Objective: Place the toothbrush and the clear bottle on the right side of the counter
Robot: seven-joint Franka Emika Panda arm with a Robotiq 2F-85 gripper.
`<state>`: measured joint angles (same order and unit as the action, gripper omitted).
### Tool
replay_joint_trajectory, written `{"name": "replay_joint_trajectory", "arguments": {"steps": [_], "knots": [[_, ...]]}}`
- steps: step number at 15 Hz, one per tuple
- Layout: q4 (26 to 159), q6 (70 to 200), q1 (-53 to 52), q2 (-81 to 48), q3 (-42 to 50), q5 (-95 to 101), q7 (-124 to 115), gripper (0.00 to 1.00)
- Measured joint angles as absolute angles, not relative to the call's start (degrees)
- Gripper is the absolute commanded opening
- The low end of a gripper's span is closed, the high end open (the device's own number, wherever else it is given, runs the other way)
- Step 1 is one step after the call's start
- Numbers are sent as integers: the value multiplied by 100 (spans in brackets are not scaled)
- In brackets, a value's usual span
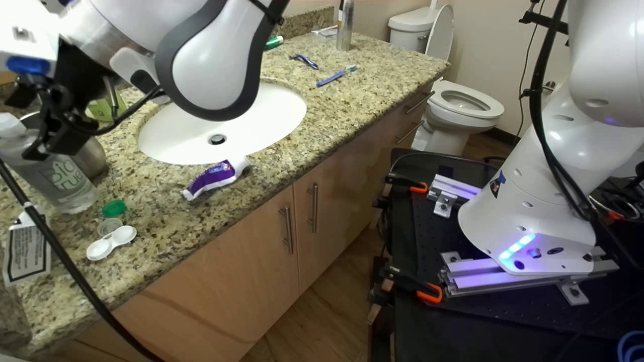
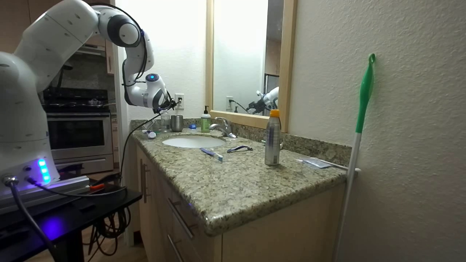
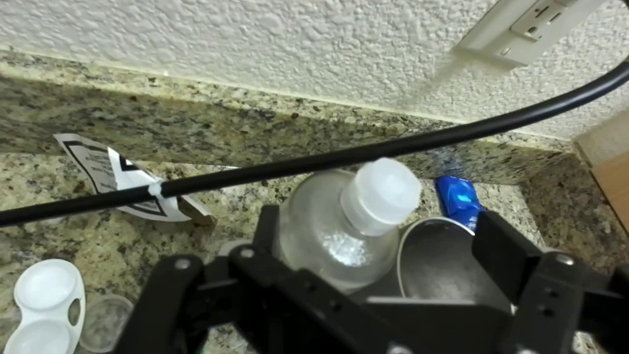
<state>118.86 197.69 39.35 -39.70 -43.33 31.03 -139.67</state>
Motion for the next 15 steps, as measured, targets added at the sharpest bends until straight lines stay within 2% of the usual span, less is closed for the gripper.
{"name": "replay_joint_trajectory", "arguments": {"steps": [1,2,3,4,8,12,15], "knots": [[11886,19766,3935,-3987,-4333,3103,-13967,99],[11886,19767,3934,-4019,-4333,3111,-13967,74],[11885,19771,3934,-4058,-4333,3129,-13965,74],[11885,19775,3927,-4102,-4331,3137,-13955,69],[11855,19777,3919,-4186,-4337,3232,-13874,42],[11751,19776,3942,-4265,-4355,3318,-13786,35],[11728,19778,3976,-4282,-4356,3350,-13778,35]]}}
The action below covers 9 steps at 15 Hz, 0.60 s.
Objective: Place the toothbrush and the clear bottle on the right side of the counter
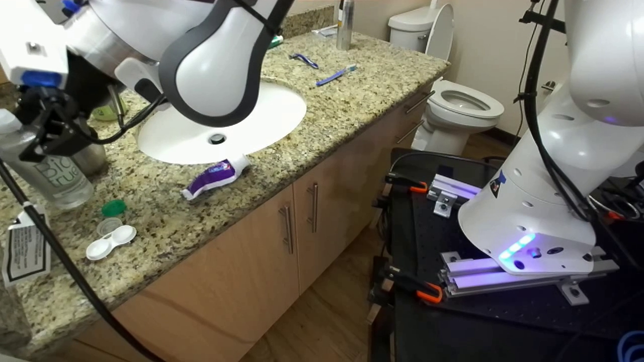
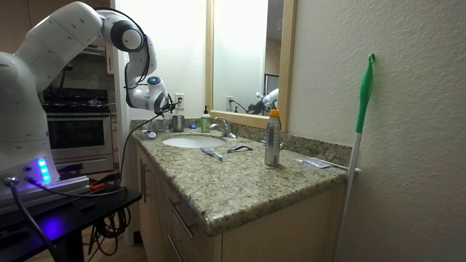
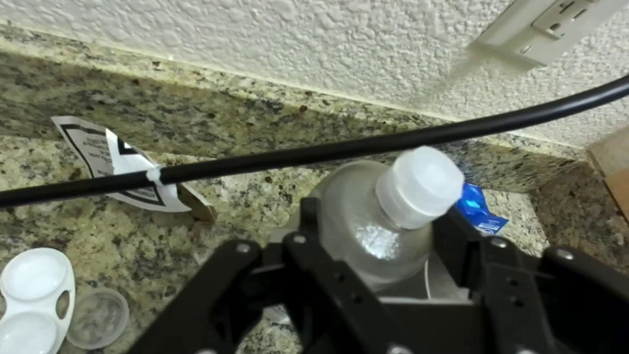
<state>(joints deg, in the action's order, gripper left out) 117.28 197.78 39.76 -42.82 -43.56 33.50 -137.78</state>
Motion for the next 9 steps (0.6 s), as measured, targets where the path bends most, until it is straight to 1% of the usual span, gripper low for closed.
{"name": "replay_joint_trajectory", "arguments": {"steps": [4,7,9], "knots": [[11786,19736,4241,-4449,-4630,3804,-13800,35],[12017,19283,4883,-4639,-5300,4408,-13824,35],[12157,18958,5154,-4528,-5527,4438,-13826,35]]}}
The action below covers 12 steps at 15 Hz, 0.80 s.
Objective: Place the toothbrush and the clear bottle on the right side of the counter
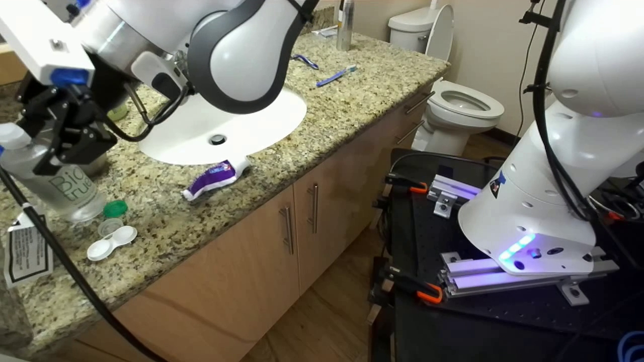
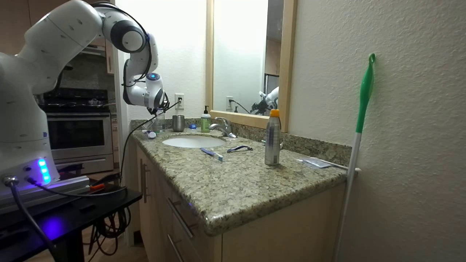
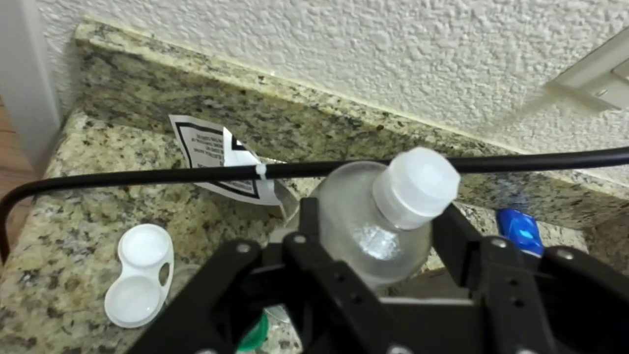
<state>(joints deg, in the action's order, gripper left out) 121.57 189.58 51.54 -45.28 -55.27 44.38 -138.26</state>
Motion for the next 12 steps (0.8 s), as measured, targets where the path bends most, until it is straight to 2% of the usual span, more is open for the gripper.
{"name": "replay_joint_trajectory", "arguments": {"steps": [5,8,12], "knots": [[12654,18813,5938,-3324,-5868,3988,-13769,35],[13016,18785,7029,-2624,-6574,3988,-14099,35],[13286,18540,8561,-2457,-7604,3974,-14458,35]]}}
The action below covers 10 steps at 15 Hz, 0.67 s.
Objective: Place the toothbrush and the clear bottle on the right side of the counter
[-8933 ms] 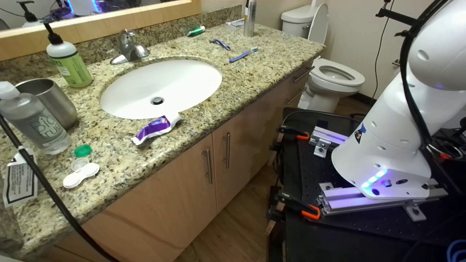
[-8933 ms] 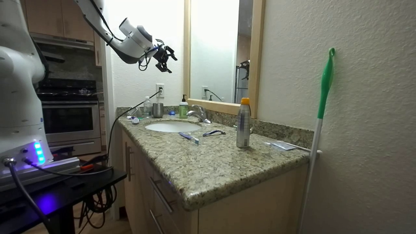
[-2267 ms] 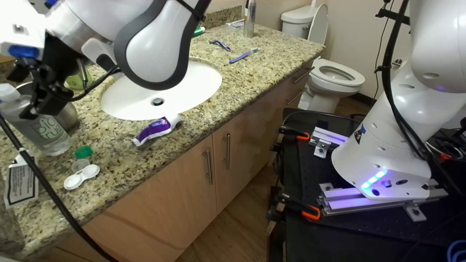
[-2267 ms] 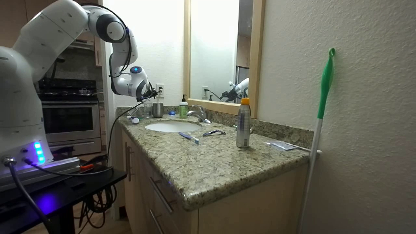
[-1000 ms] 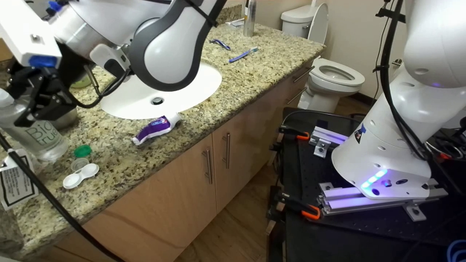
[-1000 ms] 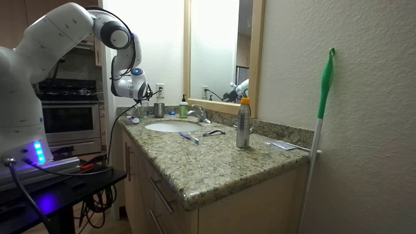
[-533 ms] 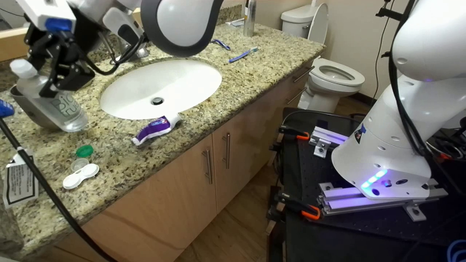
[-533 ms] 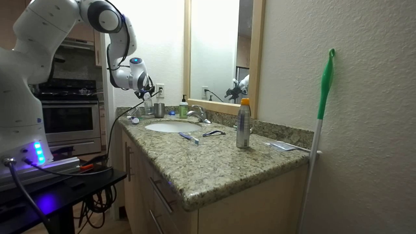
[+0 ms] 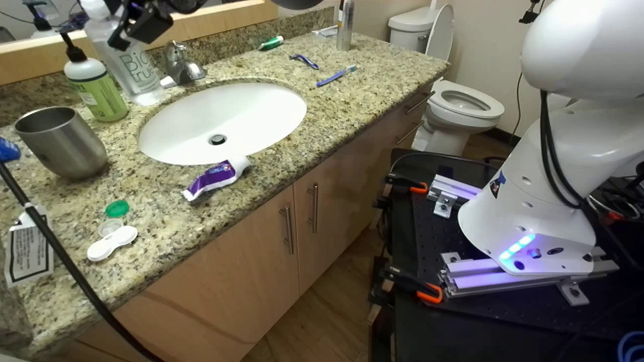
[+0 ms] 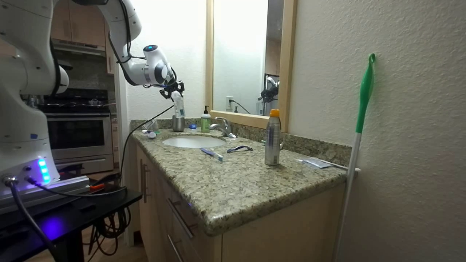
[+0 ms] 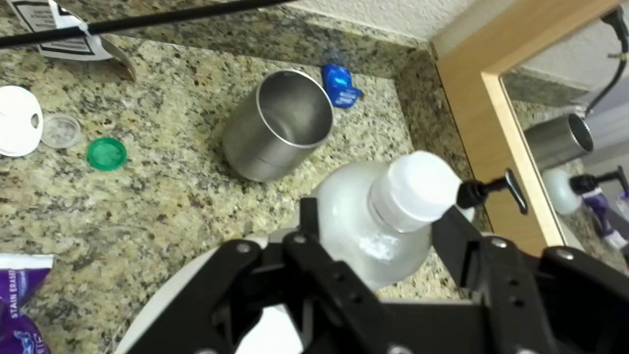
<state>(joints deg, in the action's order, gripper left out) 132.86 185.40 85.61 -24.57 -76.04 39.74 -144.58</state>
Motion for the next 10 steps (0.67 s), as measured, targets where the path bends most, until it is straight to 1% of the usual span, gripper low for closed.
{"name": "replay_joint_trajectory", "arguments": {"steps": [4,10], "knots": [[13388,18537,9988,-2454,-8108,3910,-14914,35],[13634,18571,12047,-2468,-8337,3260,-14884,35]]}}
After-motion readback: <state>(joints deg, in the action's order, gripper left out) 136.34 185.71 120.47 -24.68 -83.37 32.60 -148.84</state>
